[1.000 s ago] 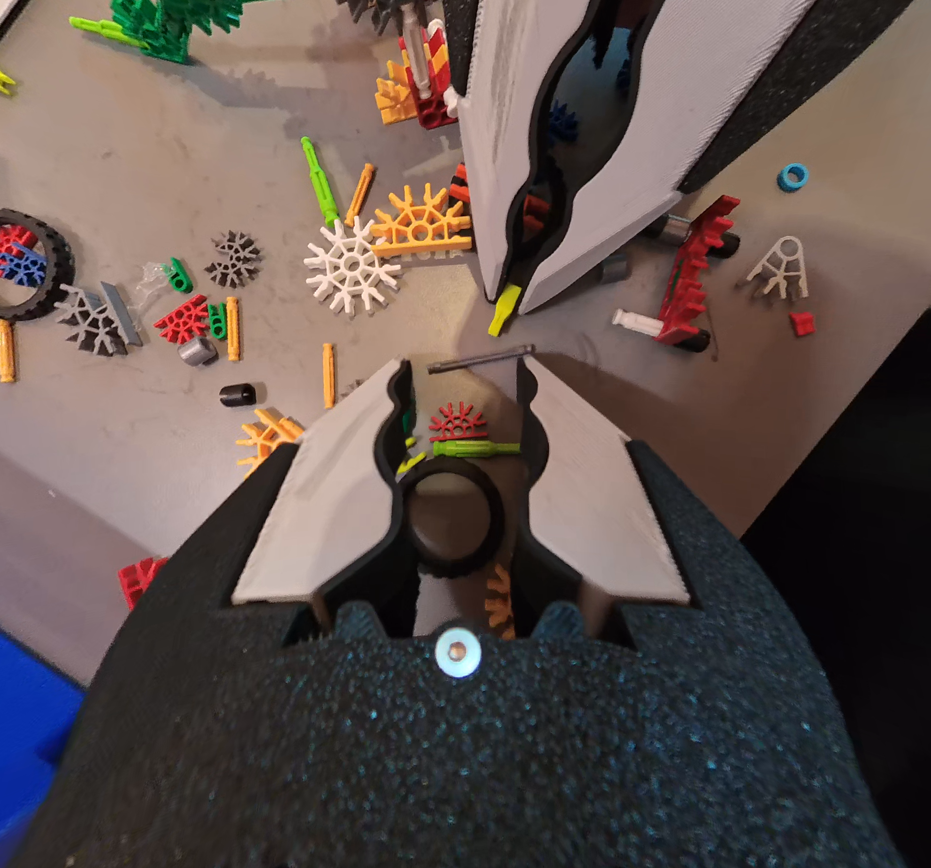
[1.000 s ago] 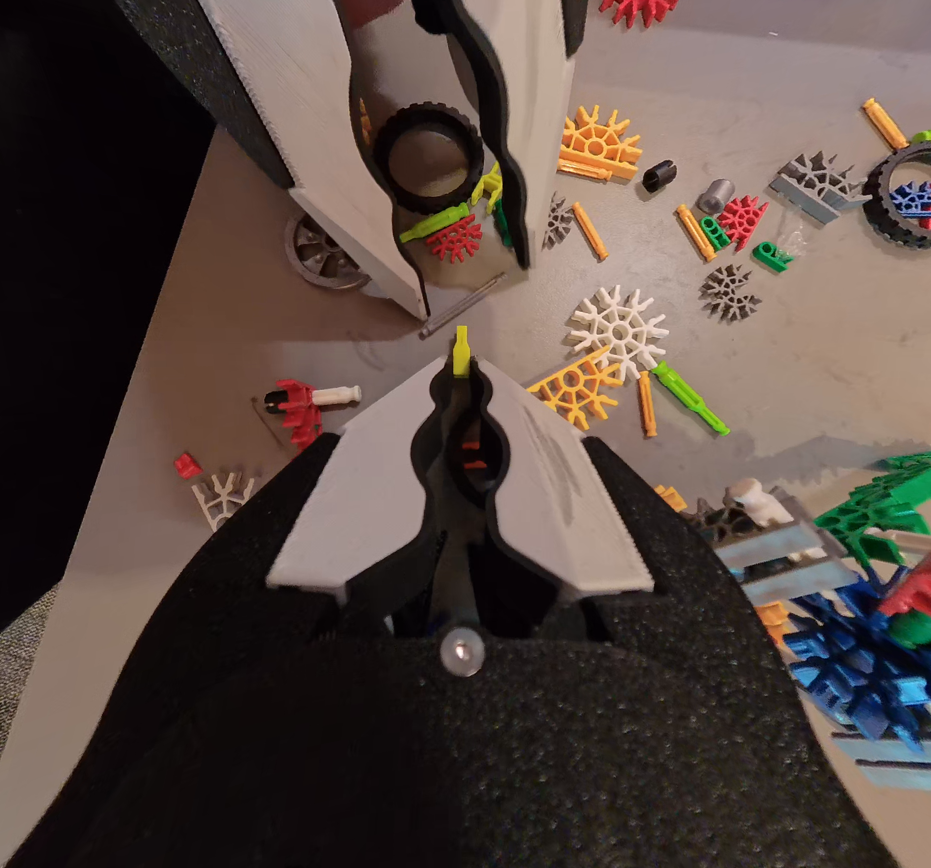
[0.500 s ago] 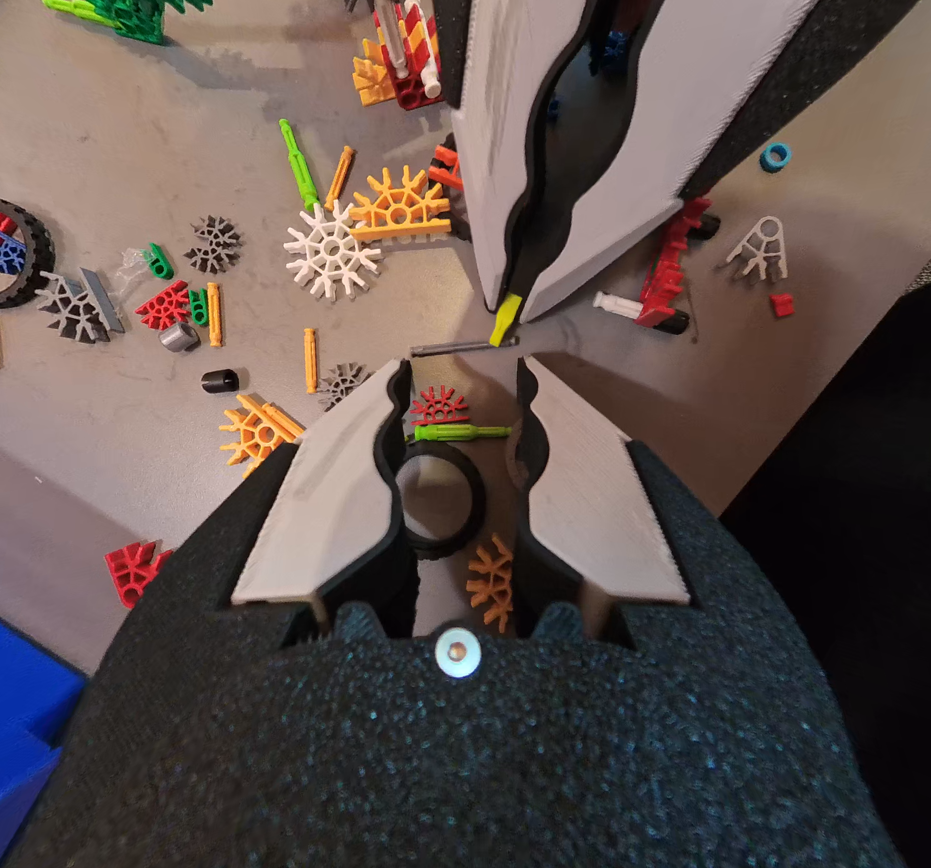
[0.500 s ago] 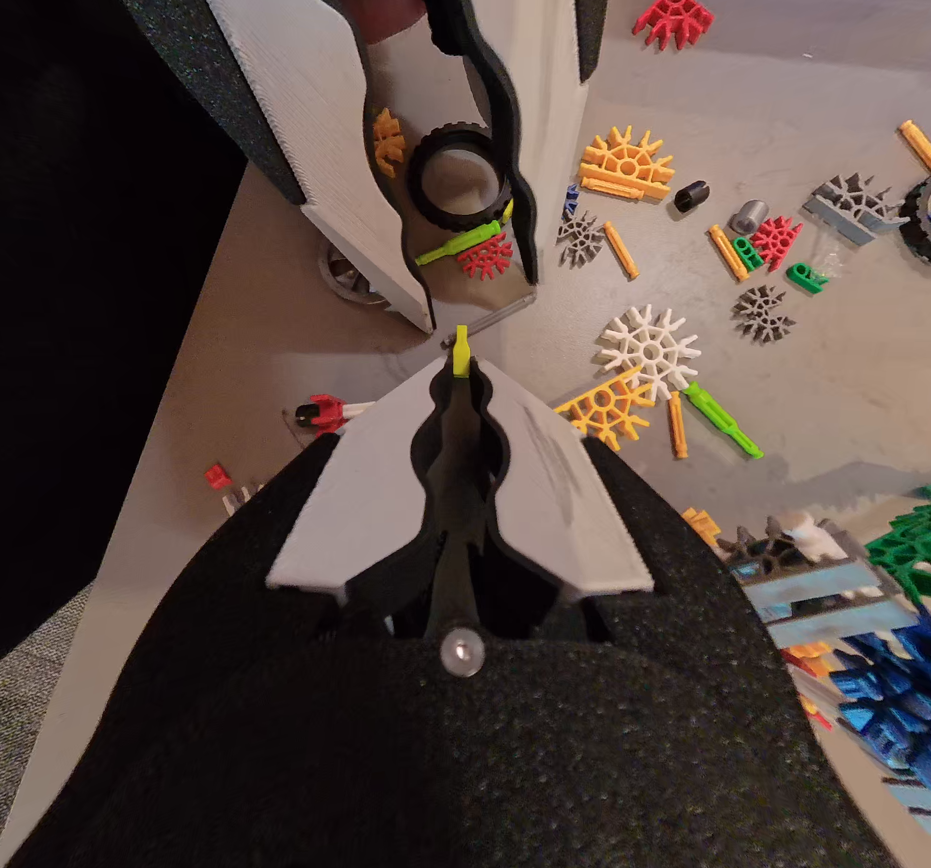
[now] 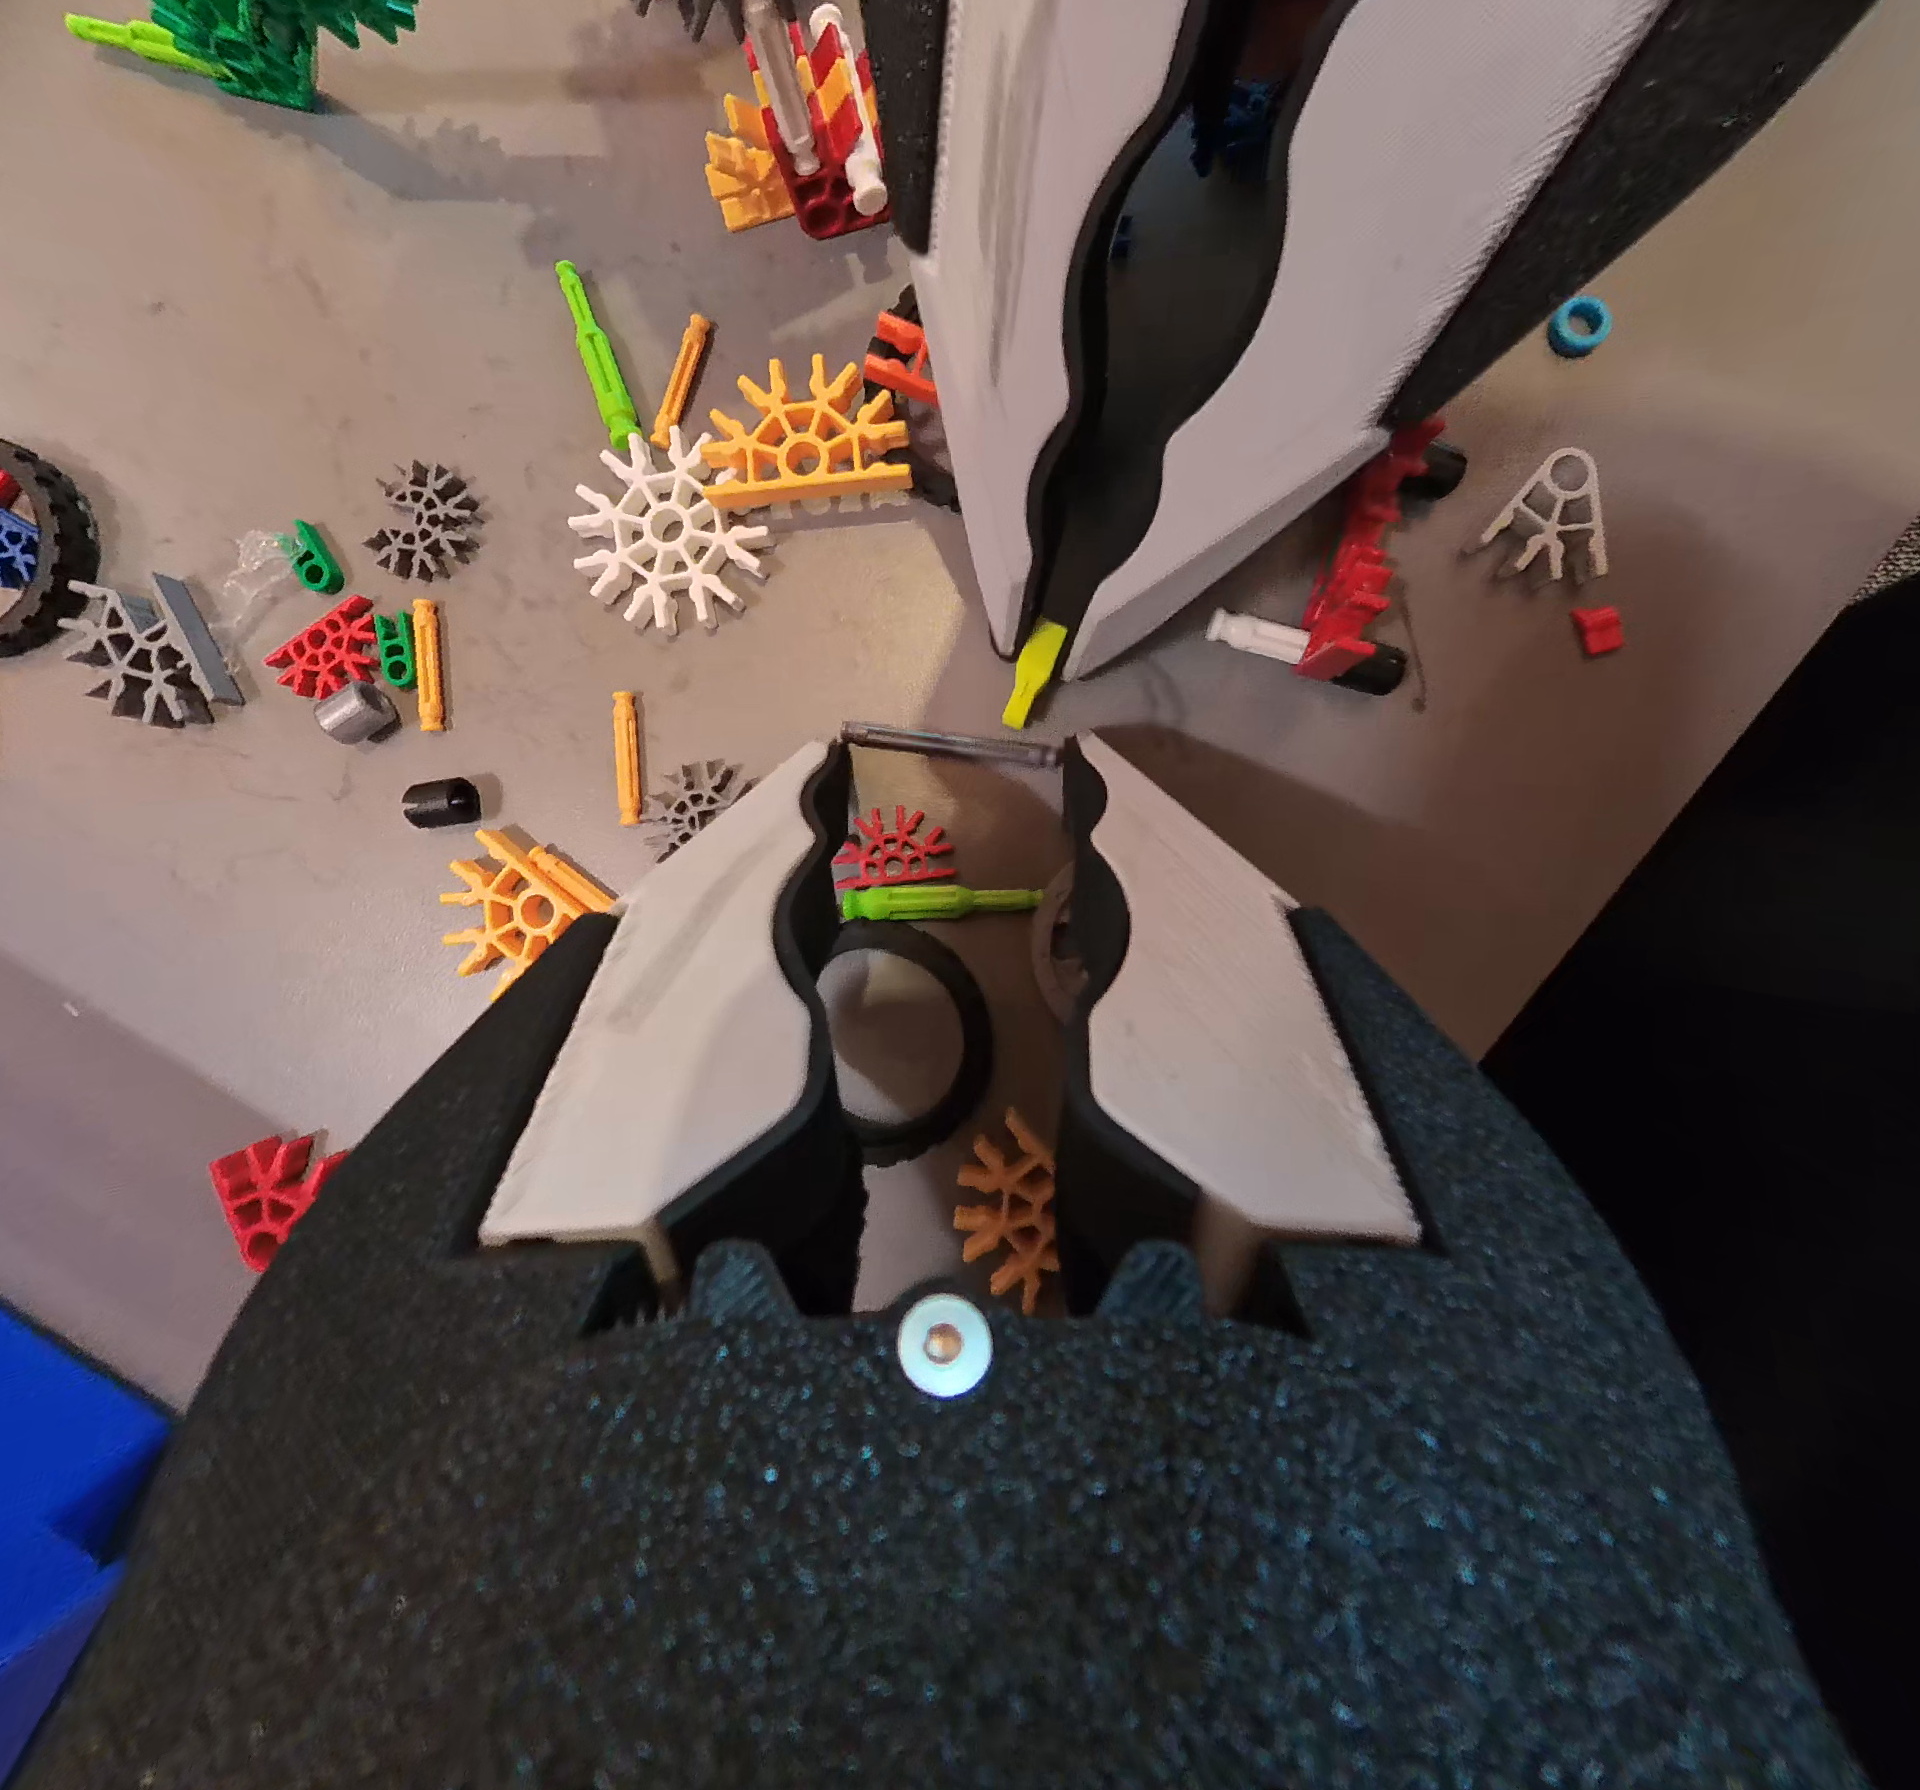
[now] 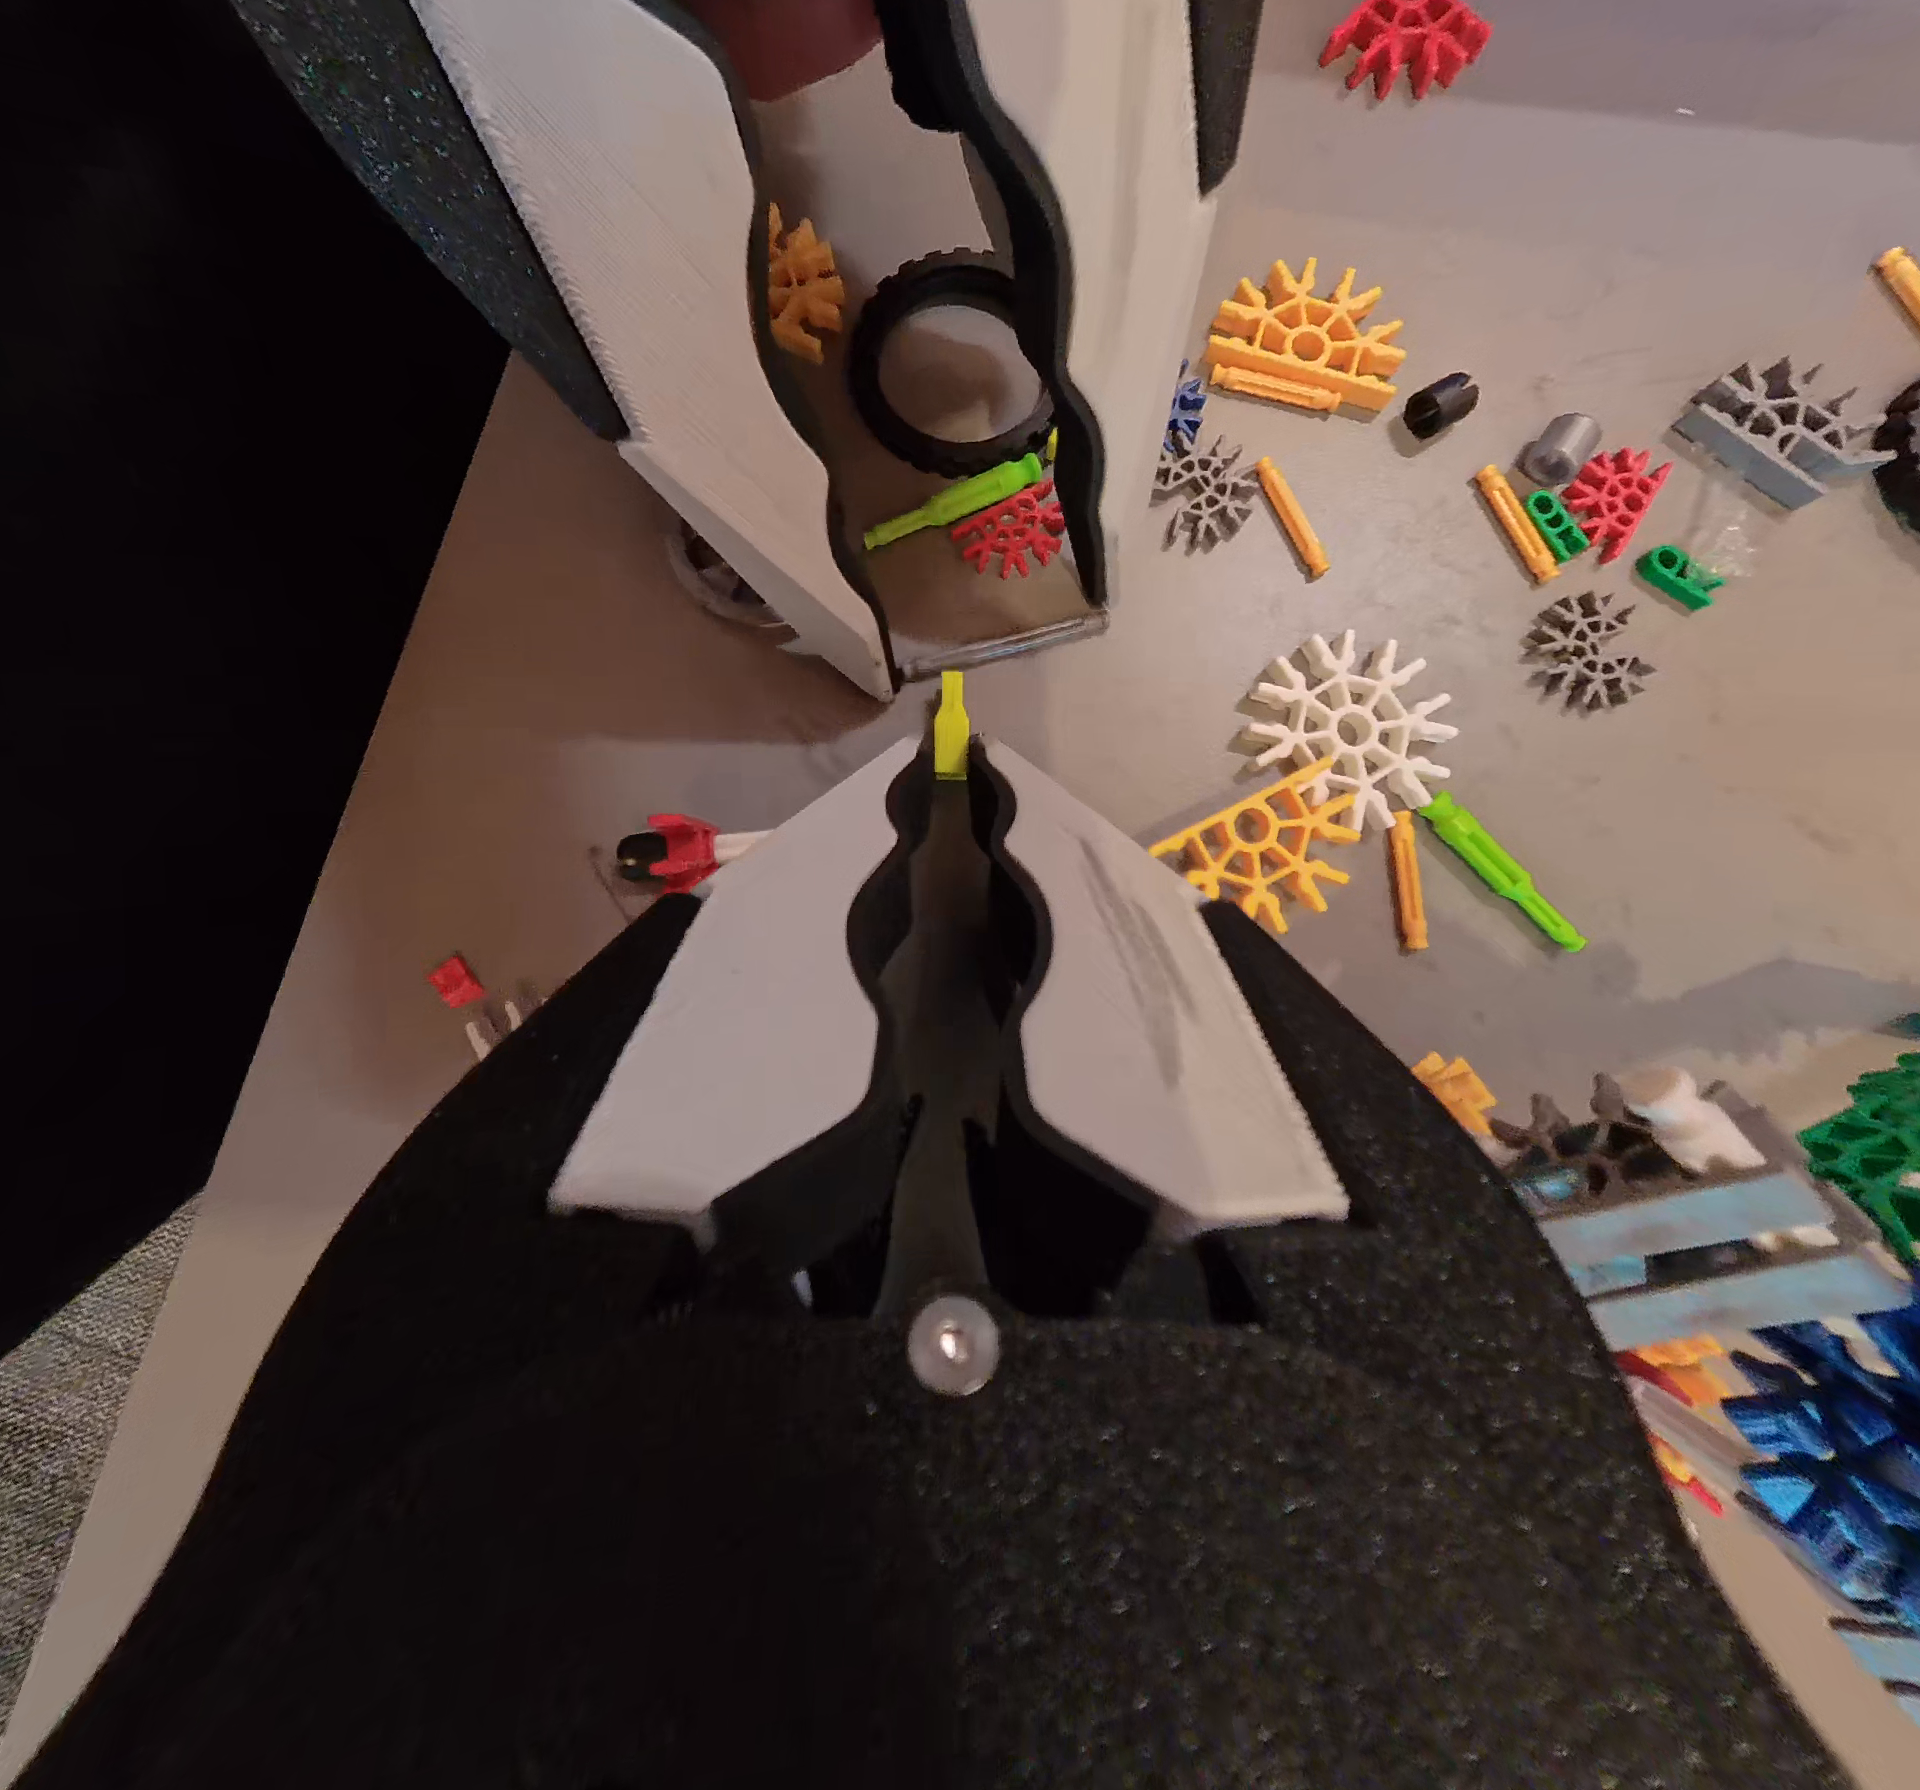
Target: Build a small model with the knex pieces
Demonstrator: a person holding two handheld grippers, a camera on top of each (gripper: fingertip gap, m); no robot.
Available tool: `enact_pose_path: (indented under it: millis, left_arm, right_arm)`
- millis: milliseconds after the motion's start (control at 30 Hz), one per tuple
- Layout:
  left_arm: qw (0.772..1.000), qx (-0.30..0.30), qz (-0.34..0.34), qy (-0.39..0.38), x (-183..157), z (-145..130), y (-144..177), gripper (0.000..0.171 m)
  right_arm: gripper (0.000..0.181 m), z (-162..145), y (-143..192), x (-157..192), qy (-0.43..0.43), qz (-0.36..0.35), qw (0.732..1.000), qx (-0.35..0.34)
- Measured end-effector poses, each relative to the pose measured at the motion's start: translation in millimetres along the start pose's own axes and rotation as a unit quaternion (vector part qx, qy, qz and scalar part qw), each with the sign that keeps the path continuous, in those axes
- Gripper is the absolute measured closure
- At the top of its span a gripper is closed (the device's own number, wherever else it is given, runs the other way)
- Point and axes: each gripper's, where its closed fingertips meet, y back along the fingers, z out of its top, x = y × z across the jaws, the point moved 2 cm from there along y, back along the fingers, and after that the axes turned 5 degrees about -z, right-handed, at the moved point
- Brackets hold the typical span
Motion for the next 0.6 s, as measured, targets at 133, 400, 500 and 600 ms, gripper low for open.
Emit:
enact_pose_path:
  millis: [133, 400, 500, 600]
  left_arm:
    - [1.0, -0.001, -0.003, -0.002, -2.1, 0.6, -0.6, 0.134]
    - [1.0, -0.004, -0.004, -0.021, -1.2, 1.1, -0.5, 0.133]
    - [0.999, 0.0, 0.003, -0.053, -0.1, 1.2, 0.8, 0.132]
    - [0.998, -0.001, -0.011, -0.056, 0.7, 1.2, 0.4, 0.132]
  right_arm:
    - [0.176, 0.6, -0.4, 0.9, -0.002, 0.002, 1.0, -0.003]
    - [0.176, -1.0, 1.2, -1.4, -0.003, 0.0, 1.0, 0.0]
    - [0.176, -1.3, 1.3, -1.4, -0.003, 0.001, 1.0, -0.001]
    - [0.176, -1.5, 1.5, -1.5, -0.003, 0.002, 1.0, -0.002]
